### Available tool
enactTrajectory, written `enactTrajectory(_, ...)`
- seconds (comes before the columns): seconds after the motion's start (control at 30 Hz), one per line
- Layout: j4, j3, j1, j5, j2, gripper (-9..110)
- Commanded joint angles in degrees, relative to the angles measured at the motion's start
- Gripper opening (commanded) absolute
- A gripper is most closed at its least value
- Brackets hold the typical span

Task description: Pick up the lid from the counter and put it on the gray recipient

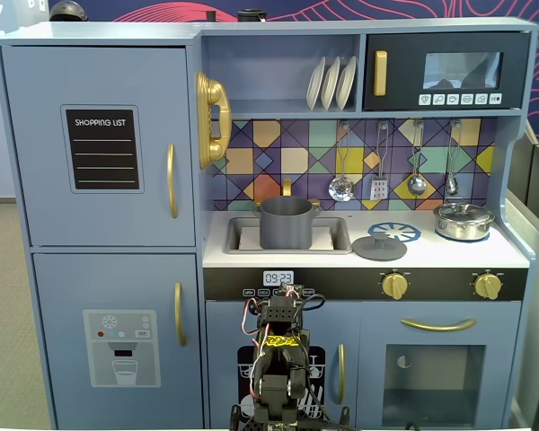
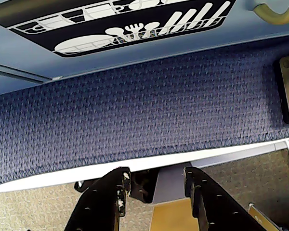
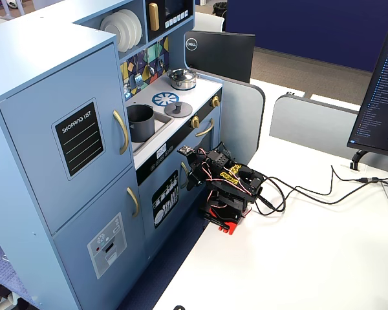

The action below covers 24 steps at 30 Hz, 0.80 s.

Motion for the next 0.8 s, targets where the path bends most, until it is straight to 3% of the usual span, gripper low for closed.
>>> enactTrajectory(0.0, 5.3, 0.2, 4.0, 0.3, -0.3, 0)
enactTrajectory(0.4, 7.3, 0.3, 3.3, 1.9, -0.4, 0)
enactTrajectory(0.6, -2.9, -1.1, 5.0, 1.4, -0.4, 0)
enactTrajectory(0.77, -9.4, -13.6, 5.3, -0.5, -2.8, 0)
